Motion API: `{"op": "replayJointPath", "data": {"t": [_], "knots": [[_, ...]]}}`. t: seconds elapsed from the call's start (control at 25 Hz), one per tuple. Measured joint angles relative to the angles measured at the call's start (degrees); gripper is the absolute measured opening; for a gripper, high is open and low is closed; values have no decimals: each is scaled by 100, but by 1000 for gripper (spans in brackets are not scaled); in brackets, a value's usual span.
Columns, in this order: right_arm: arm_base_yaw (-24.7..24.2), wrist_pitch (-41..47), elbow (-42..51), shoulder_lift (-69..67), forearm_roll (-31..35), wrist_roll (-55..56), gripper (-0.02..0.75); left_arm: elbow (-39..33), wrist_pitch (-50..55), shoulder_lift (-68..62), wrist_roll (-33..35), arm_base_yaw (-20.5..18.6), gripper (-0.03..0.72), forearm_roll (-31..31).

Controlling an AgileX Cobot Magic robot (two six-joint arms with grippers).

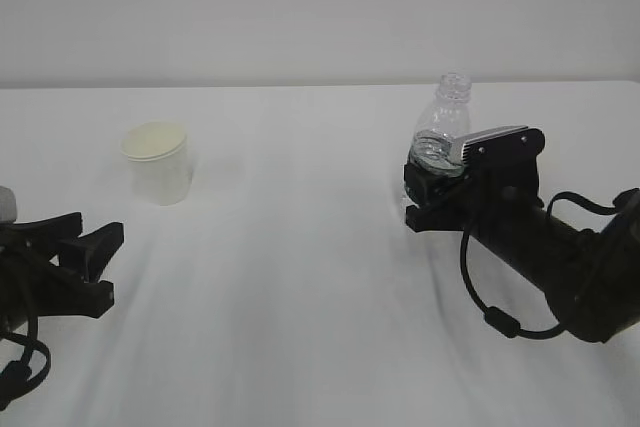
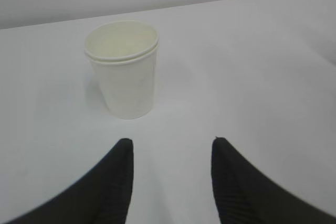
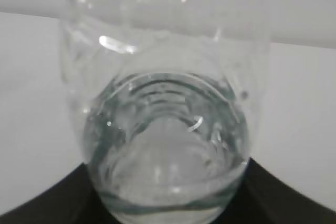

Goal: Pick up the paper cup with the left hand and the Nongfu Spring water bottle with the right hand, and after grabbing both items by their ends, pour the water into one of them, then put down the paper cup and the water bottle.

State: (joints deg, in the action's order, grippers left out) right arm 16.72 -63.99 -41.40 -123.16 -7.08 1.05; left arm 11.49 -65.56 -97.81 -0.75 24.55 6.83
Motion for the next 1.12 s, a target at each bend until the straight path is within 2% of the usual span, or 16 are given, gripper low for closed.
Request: {"op": "replayJointPath", "data": {"t": [1.12], "knots": [[0, 14, 1557, 1594, 236, -135, 395, 0, 0, 0, 0, 0, 344, -95]]}}
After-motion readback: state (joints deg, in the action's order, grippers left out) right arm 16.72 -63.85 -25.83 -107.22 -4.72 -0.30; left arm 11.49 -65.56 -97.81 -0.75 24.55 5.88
